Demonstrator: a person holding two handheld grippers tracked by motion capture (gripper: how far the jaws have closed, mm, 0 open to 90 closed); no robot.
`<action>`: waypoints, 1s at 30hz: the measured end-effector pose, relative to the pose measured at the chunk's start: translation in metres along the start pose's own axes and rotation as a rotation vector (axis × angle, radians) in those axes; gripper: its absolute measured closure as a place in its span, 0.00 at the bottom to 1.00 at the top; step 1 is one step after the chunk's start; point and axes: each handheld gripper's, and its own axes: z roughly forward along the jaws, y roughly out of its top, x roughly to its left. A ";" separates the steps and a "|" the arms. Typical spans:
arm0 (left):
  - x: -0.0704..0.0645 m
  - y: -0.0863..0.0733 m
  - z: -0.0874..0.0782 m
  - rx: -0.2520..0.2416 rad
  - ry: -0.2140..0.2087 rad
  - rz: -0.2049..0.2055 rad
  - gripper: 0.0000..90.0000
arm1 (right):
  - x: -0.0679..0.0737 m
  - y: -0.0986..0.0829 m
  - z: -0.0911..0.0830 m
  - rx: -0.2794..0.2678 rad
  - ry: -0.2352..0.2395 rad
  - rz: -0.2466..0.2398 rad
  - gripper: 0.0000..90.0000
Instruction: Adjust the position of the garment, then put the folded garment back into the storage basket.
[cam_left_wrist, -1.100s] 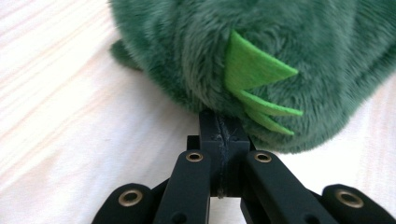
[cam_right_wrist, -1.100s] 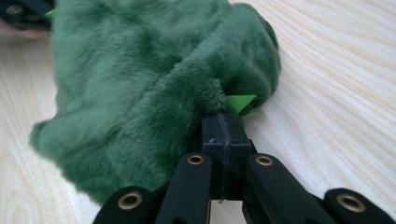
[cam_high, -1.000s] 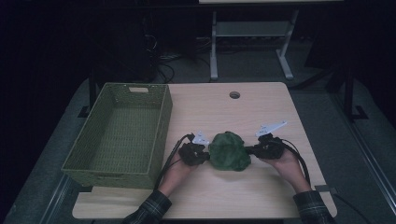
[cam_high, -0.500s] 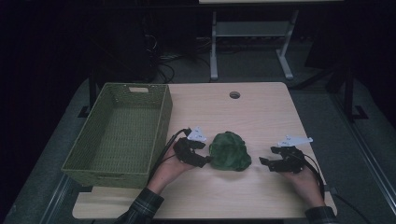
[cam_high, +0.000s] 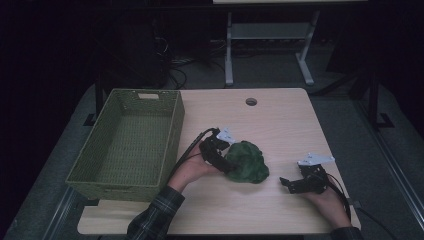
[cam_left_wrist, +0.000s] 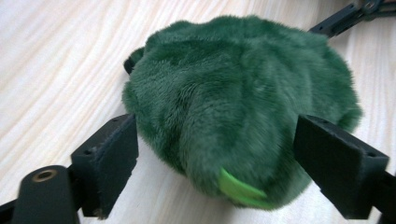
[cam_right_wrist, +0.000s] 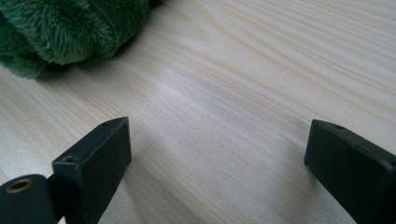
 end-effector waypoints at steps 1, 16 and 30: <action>0.002 0.001 0.009 0.020 -0.016 0.002 0.15 | 0.000 0.000 0.000 0.000 0.000 0.000 0.07; 0.001 -0.005 0.047 0.126 -0.101 -0.005 0.14 | 0.000 0.000 0.000 0.001 -0.003 0.000 0.07; -0.006 -0.006 0.051 0.156 -0.148 0.066 0.39 | -0.001 0.000 0.000 0.000 -0.009 0.008 0.08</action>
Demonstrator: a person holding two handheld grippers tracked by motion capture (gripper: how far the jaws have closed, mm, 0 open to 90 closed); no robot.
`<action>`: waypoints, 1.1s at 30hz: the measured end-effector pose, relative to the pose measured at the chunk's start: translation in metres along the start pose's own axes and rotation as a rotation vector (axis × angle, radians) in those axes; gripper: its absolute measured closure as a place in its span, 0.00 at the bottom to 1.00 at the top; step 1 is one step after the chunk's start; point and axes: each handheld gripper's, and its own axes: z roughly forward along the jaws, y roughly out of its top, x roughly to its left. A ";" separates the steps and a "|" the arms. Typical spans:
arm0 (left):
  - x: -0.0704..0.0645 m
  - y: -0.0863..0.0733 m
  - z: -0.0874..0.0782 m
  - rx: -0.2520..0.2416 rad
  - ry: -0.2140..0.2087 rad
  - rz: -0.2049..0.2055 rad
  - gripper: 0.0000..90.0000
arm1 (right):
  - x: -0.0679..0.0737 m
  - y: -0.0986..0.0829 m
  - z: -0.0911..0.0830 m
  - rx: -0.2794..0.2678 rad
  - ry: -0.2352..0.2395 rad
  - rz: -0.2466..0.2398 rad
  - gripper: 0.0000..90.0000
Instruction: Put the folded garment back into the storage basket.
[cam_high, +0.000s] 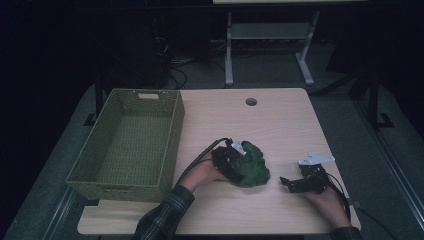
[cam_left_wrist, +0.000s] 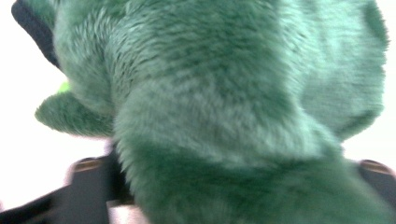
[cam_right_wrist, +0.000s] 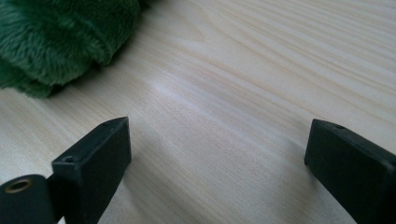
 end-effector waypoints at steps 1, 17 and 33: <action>0.000 0.000 -0.001 0.002 -0.012 0.000 0.51 | 0.000 0.000 0.000 0.000 0.000 0.000 0.08; -0.002 0.007 -0.020 0.008 -0.019 -0.061 0.74 | 0.000 0.000 0.000 0.000 -0.001 0.002 0.08; -0.006 0.017 -0.087 -0.064 -0.016 -0.101 0.72 | 0.000 0.000 0.000 -0.001 -0.001 0.002 0.08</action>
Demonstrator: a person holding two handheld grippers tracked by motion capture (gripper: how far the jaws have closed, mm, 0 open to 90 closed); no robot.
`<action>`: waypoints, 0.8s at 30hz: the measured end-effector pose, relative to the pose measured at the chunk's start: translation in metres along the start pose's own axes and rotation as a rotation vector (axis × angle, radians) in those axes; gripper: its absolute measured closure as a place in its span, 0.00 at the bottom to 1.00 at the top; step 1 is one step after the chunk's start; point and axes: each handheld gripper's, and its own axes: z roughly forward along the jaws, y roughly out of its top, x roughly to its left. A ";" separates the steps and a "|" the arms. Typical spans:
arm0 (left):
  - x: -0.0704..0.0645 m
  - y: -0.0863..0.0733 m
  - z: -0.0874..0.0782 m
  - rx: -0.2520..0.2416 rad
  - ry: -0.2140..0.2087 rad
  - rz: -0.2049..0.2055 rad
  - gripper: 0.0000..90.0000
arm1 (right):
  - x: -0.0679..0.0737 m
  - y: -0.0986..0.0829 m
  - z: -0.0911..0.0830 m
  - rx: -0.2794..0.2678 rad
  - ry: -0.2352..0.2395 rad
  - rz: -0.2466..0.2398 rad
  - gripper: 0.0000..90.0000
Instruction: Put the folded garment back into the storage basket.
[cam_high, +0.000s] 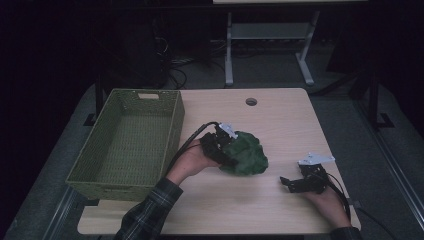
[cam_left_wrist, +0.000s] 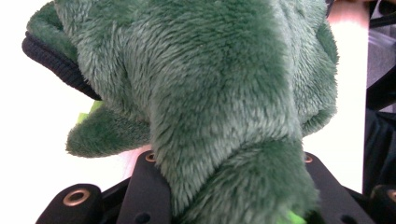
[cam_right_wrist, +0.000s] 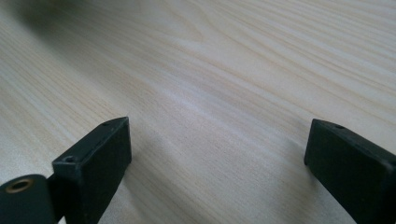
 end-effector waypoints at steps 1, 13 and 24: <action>0.000 0.000 -0.004 -0.006 0.002 -0.006 0.72 | 0.000 0.000 0.000 0.000 0.000 0.000 0.08; 0.005 -0.009 -0.052 -0.058 0.053 -0.038 0.72 | 0.000 0.000 0.000 0.000 0.000 -0.001 0.08; 0.016 -0.031 -0.095 -0.107 0.107 -0.096 0.72 | 0.000 0.000 0.000 0.000 0.000 0.000 0.08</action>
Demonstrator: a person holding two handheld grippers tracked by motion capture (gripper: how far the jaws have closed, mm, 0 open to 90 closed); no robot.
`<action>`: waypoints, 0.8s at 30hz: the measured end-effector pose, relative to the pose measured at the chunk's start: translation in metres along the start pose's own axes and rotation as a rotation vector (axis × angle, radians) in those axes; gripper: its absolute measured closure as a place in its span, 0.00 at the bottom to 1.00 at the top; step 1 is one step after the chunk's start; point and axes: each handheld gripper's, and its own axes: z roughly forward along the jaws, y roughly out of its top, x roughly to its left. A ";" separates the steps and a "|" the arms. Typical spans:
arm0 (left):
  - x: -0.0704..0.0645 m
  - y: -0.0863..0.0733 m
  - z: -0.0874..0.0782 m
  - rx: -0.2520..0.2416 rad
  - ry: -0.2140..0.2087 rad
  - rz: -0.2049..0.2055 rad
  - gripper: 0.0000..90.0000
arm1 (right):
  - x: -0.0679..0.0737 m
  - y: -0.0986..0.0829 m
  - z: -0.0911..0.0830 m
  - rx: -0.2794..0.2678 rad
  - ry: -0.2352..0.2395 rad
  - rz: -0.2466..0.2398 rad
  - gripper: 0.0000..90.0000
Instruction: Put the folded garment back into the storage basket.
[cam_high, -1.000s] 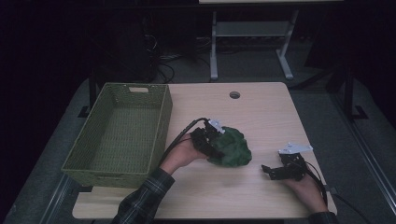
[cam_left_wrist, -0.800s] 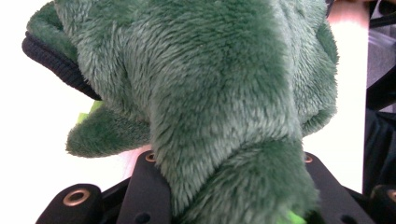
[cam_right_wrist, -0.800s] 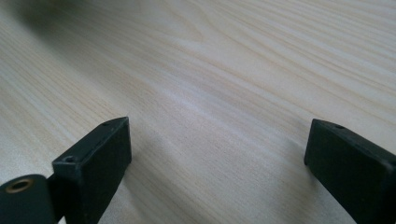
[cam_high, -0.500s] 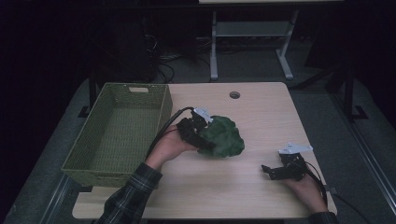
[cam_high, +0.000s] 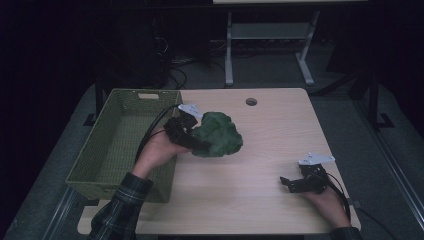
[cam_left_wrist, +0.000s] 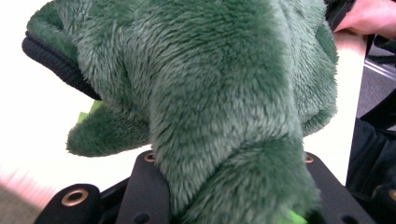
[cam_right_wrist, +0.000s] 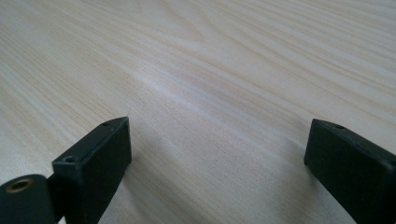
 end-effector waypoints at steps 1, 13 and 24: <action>0.002 -0.002 -0.003 -0.002 0.004 -0.005 0.72 | 0.000 0.000 0.000 0.000 0.000 -0.001 0.08; 0.019 -0.028 -0.042 -0.036 0.072 -0.070 0.72 | 0.000 0.000 0.000 0.001 -0.001 0.004 0.08; 0.041 -0.068 -0.081 -0.075 0.178 -0.165 0.71 | 0.000 0.000 0.000 0.001 -0.001 0.003 0.08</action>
